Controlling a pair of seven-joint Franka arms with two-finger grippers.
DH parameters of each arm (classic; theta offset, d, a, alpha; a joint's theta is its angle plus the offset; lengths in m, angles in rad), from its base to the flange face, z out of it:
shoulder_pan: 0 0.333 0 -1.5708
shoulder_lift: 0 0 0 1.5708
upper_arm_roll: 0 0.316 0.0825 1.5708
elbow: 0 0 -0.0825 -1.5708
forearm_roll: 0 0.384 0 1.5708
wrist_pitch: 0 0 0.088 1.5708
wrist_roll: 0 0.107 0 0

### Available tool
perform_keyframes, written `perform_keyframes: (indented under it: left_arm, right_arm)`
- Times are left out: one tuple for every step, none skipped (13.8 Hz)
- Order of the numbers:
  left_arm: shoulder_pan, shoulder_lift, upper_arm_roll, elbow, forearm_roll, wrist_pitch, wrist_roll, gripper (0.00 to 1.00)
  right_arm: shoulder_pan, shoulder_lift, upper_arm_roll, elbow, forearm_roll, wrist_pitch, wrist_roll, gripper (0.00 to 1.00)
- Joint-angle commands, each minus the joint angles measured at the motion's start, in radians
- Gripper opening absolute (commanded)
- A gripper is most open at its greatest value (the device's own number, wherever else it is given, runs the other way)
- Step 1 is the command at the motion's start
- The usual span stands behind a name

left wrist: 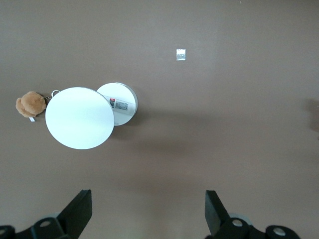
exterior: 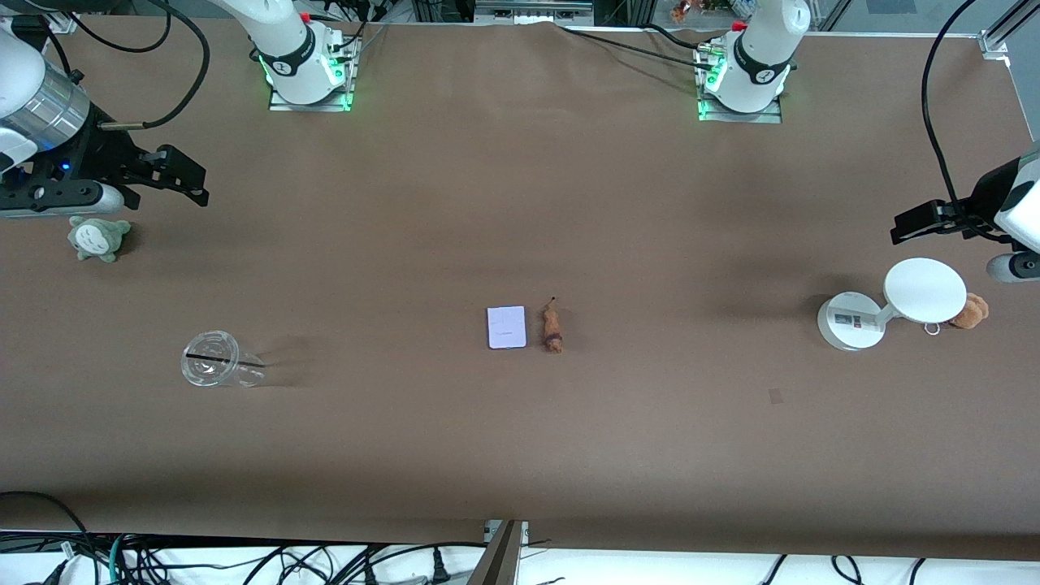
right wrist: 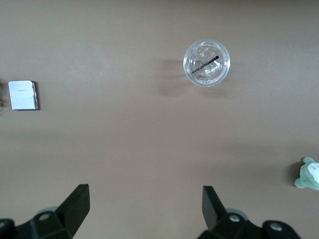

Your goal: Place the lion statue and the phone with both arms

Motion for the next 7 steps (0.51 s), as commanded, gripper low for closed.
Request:
perform_keyframes:
  left_arm:
    - [0.007,0.018,-0.005,0.032,-0.005,-0.006,0.022,1.0]
    - [0.009,0.018,-0.005,0.032,-0.005,-0.006,0.022,1.0]
    - [0.009,0.018,-0.005,0.032,-0.005,-0.006,0.022,1.0]
    - [0.009,0.018,-0.005,0.032,-0.005,-0.006,0.024,1.0]
    - [0.009,0.018,-0.005,0.032,-0.005,-0.006,0.024,1.0]
    - [0.009,0.018,-0.005,0.032,-0.005,-0.006,0.024,1.0]
    - [0.009,0.018,-0.005,0.032,-0.005,-0.006,0.024,1.0]
  right_arm:
    - [-0.003,-0.023,0.004,-0.044,-0.022,0.019,0.014,1.0]
    - [-0.005,-0.027,-0.002,-0.052,-0.023,0.022,0.011,1.0]
    - [-0.003,-0.02,-0.007,-0.037,-0.029,0.023,0.007,1.0]
    - [-0.002,-0.018,-0.004,-0.034,-0.031,0.025,0.007,1.0]
    - [0.0,-0.018,-0.002,-0.036,-0.031,0.022,0.013,1.0]
    - [0.003,-0.018,-0.001,-0.036,-0.033,0.023,0.013,1.0]
    - [0.003,-0.018,-0.001,-0.034,-0.033,0.025,0.013,1.0]
